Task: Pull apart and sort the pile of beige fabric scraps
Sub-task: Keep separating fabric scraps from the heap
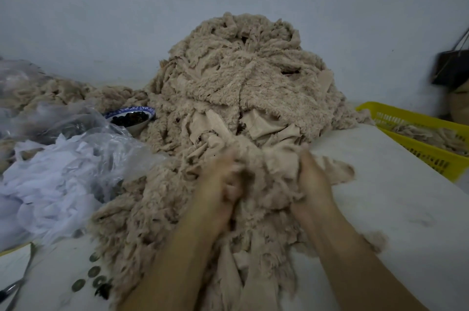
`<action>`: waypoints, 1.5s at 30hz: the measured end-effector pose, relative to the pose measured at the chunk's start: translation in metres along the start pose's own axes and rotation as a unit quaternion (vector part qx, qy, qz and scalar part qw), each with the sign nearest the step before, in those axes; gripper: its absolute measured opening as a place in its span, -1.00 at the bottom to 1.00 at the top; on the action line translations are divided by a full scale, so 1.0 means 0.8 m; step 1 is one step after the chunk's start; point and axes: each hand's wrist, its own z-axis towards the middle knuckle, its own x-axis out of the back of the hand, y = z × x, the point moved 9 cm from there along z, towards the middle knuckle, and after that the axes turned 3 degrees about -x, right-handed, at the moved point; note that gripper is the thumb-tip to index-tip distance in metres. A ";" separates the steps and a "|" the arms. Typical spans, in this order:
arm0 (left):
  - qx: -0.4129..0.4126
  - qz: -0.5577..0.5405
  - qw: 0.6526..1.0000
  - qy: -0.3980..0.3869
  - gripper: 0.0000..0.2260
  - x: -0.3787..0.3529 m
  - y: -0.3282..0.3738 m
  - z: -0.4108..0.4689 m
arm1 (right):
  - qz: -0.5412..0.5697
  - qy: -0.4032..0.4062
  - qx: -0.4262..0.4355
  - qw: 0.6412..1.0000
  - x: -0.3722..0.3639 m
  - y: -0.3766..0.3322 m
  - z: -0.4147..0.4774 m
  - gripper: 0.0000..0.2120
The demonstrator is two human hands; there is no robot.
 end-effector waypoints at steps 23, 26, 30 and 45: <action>0.005 0.164 0.985 -0.045 -0.71 -0.019 -0.014 -0.016 | 0.142 -0.042 0.040 0.988 0.000 -0.011 0.000 -0.80; 0.010 0.079 0.996 -0.037 -0.69 -0.022 -0.012 -0.015 | 0.147 -0.089 0.040 0.984 -0.008 -0.010 -0.002 -0.61; 0.018 -0.119 0.992 -0.045 -0.61 -0.027 -0.002 -0.009 | -0.117 -0.237 0.139 0.954 -0.052 -0.008 -0.037 -0.60; 0.043 -0.228 0.971 -0.059 -0.75 -0.014 0.001 0.000 | -0.384 -0.135 0.274 0.871 -0.055 -0.016 -0.054 -0.84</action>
